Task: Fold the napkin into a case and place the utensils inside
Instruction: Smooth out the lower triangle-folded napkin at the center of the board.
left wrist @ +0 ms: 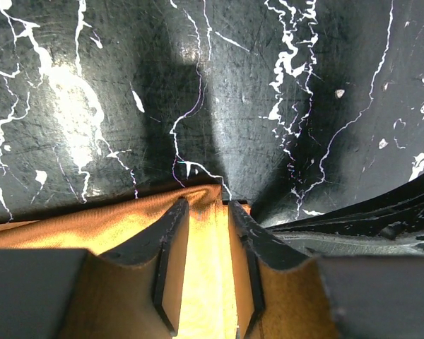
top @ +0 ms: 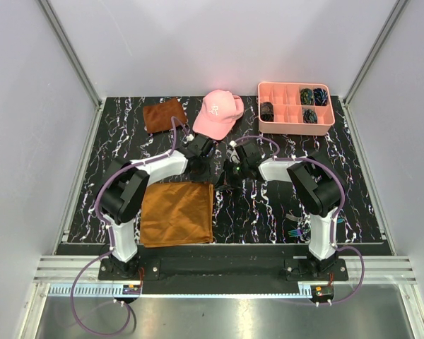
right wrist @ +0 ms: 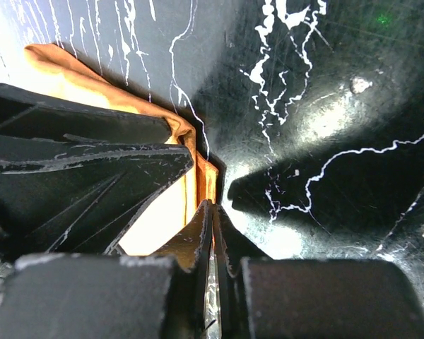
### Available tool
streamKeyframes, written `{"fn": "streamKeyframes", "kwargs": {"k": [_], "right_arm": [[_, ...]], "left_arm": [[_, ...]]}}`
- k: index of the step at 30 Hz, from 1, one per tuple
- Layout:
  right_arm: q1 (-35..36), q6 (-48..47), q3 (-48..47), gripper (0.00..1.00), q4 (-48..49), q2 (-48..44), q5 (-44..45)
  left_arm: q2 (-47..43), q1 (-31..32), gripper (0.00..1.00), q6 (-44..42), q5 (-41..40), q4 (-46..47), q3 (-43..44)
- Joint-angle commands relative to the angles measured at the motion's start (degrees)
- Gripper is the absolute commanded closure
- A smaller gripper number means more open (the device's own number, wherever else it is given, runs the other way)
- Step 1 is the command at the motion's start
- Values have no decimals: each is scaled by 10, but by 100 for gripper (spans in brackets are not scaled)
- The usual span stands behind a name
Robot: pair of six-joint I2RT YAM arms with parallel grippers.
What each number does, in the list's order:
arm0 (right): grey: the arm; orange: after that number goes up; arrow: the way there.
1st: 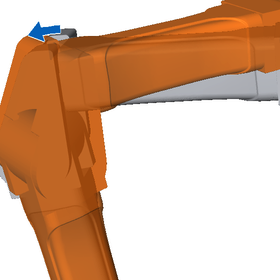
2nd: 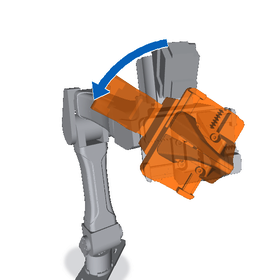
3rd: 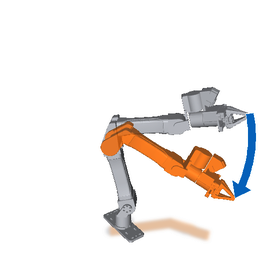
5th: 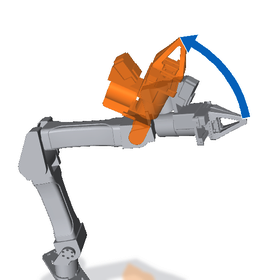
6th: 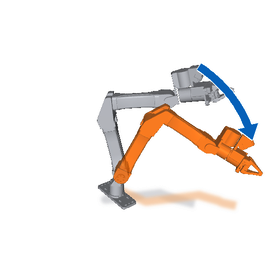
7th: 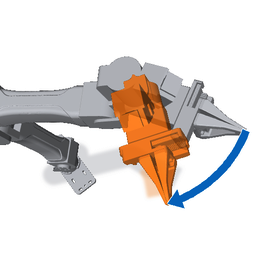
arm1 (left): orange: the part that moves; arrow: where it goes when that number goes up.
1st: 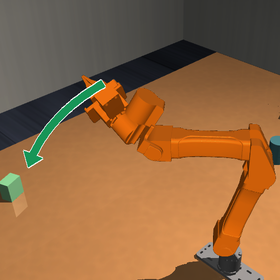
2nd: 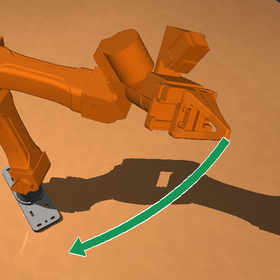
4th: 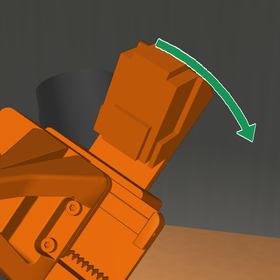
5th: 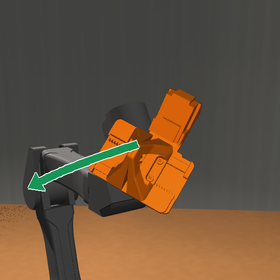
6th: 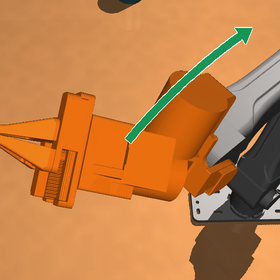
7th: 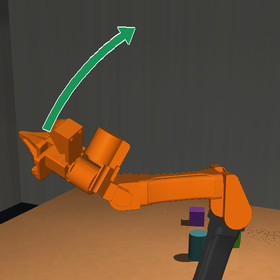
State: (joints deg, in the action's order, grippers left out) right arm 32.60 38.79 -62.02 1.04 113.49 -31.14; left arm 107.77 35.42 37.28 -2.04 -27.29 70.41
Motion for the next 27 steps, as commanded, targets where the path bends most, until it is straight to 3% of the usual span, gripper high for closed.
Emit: {"fn": "streamKeyframes", "kwargs": {"k": [1,10,27], "right_arm": [[-3,7,-7,94,19,-20,-12],[-3,12,-21,96,22,-1,-23],[-3,21,-29,98,39,23,-31]], "left_arm": [[8,4,75,-6,-13,11,23],[-44,4,100,-6,-26,34,-8],[-71,9,100,-3,-10,34,-23]]}}
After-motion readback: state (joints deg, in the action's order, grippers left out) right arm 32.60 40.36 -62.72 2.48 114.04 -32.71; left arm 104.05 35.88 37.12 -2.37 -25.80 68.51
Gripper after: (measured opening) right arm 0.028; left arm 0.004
